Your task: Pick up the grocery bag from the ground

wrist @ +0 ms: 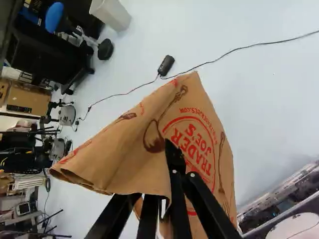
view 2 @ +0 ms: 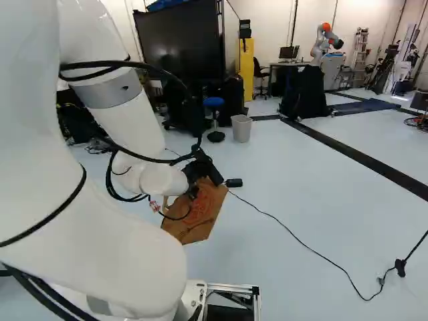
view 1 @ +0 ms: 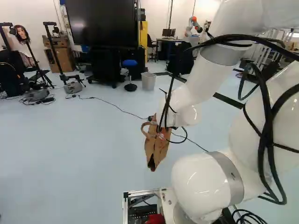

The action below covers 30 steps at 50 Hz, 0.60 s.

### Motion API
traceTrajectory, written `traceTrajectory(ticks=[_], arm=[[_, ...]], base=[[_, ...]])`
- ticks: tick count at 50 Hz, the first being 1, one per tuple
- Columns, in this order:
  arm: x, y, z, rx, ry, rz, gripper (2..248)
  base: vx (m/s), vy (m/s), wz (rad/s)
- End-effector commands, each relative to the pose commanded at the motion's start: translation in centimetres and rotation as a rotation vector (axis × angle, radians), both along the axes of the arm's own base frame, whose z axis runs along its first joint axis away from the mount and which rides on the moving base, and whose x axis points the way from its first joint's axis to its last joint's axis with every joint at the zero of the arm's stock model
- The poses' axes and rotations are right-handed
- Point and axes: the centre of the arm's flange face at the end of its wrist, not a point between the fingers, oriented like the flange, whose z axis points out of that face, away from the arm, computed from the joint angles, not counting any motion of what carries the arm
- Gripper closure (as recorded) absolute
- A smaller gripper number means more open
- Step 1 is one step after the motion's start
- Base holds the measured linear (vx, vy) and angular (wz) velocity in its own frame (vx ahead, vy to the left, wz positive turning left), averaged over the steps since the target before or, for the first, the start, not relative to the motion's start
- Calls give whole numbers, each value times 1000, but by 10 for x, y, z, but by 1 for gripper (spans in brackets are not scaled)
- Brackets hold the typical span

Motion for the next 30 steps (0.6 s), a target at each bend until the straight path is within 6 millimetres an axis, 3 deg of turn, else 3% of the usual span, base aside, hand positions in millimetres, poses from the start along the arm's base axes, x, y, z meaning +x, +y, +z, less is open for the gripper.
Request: traceTrajectory(ticks=[30], arm=[[-2,-4,16,-262,-183,208,226]], base=[[0,0,0]])
